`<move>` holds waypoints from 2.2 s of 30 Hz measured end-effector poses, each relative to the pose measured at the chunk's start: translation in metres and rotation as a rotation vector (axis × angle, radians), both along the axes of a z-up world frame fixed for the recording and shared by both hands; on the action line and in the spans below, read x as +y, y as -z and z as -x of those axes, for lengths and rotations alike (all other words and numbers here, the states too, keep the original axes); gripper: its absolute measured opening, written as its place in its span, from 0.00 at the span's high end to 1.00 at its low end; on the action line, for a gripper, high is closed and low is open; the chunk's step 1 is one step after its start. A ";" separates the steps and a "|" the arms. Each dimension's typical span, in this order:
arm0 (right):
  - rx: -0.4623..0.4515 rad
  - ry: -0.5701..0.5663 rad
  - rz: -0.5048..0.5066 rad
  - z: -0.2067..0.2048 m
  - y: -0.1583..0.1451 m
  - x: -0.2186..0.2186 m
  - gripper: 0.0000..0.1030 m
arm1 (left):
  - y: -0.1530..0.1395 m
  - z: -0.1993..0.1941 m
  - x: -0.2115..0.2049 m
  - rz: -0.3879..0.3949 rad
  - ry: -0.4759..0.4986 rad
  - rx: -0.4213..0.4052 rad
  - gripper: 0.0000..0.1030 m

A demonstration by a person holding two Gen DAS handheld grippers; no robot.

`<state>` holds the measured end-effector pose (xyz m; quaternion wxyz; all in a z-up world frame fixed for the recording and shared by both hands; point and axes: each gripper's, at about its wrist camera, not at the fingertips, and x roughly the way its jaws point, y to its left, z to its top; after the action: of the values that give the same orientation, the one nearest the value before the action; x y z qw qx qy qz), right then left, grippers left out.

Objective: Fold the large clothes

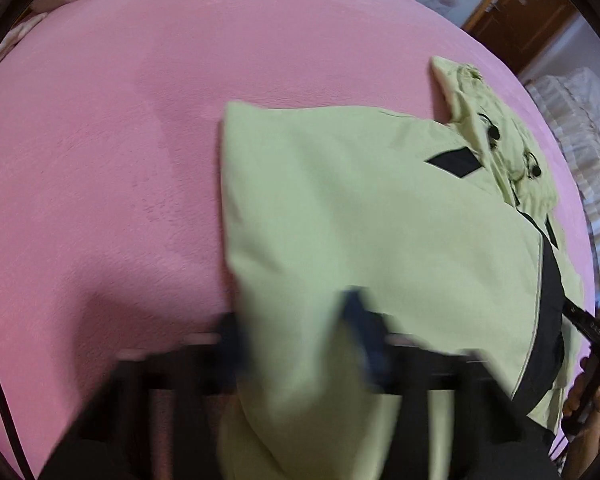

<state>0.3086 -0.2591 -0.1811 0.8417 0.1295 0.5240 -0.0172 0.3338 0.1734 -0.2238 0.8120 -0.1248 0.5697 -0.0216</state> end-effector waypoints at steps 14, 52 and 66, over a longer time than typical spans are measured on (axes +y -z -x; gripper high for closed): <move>-0.032 -0.031 0.137 -0.012 -0.001 0.042 0.76 | -0.003 -0.003 0.024 -0.078 -0.045 -0.061 0.75; -0.112 -0.104 0.198 0.073 -0.010 0.102 0.74 | -0.002 0.092 -0.045 -0.232 0.031 -0.206 0.50; -0.083 -0.095 0.218 0.103 -0.050 0.132 0.71 | -0.052 0.137 -0.035 -0.213 -0.030 -0.223 0.33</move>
<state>0.2054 -0.1273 -0.1316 0.8716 0.0129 0.4893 -0.0290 0.1970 0.1385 -0.1717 0.8792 -0.0434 0.4730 0.0373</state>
